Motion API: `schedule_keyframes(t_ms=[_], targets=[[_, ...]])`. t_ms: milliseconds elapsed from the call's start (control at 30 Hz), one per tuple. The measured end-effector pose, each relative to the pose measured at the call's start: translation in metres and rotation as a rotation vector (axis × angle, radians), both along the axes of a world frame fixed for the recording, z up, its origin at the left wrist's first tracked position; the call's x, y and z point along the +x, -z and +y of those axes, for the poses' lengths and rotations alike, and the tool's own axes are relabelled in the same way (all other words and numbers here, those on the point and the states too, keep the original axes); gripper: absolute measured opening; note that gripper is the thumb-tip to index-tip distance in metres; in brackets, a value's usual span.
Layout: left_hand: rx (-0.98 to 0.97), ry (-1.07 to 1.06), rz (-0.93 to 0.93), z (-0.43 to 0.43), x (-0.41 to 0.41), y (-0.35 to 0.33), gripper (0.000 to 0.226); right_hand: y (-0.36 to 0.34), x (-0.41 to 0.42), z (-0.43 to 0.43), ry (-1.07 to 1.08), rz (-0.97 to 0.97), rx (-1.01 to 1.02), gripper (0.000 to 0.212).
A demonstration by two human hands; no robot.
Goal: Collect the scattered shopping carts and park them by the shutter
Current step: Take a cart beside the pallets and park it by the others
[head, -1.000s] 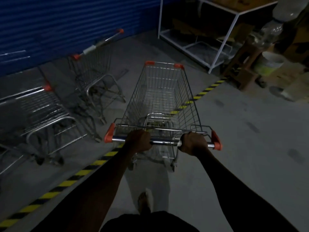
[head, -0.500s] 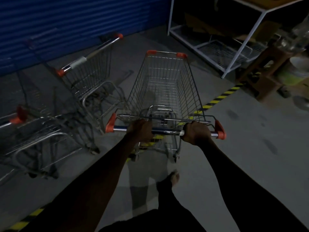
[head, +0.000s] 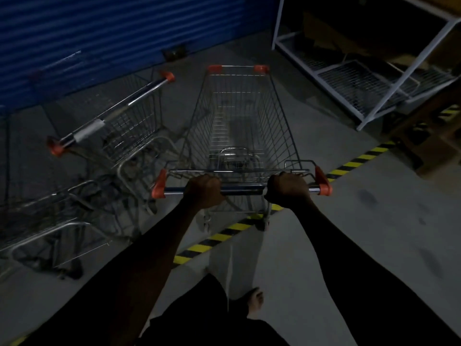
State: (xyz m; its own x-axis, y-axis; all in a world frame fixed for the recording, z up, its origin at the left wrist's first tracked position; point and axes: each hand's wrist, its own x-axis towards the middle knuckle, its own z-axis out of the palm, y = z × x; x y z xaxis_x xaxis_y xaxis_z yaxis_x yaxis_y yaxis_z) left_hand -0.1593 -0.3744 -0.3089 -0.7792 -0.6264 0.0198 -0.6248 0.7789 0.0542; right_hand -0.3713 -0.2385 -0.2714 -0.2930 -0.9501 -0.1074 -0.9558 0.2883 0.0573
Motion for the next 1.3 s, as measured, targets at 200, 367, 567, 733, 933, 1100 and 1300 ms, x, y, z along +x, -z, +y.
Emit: schedule_keyframes(t_ms=[200, 367, 567, 733, 933, 1100, 1300], targets=[[0.064, -0.09, -0.124, -0.054, -0.053, -0.008, 0.028, -0.001, -0.054, -0.062, -0.029, 0.025, -0.002, 0.035], [0.071, -0.133, -0.108, -0.108, -0.093, -0.005, 0.026, 0.009, -0.099, -0.111, -0.013, -0.081, 0.023, 0.03], [0.096, -0.084, -0.006, -0.149, -0.134, -0.023, 0.035, 0.019, -0.148, -0.162, -0.063, 0.12, -0.153, 0.029], [0.159, -0.147, 0.026, -0.176, -0.167, -0.028, 0.031, 0.017, -0.183, -0.204, -0.075, -0.038, 0.0, 0.031], [0.171, -0.227, -0.048, -0.207, -0.2, -0.027, 0.037, -0.018, -0.212, -0.248, -0.022, -0.423, 0.075, 0.087], [0.242, -0.339, -0.132, -0.226, -0.227, -0.034, 0.034, -0.003, -0.245, -0.283, -0.143, -0.016, 0.225, 0.037], [0.273, -0.431, -0.2, -0.224, -0.246, -0.031, 0.038, -0.004, -0.265, -0.295, -0.282, 0.064, 0.19, 0.04]])
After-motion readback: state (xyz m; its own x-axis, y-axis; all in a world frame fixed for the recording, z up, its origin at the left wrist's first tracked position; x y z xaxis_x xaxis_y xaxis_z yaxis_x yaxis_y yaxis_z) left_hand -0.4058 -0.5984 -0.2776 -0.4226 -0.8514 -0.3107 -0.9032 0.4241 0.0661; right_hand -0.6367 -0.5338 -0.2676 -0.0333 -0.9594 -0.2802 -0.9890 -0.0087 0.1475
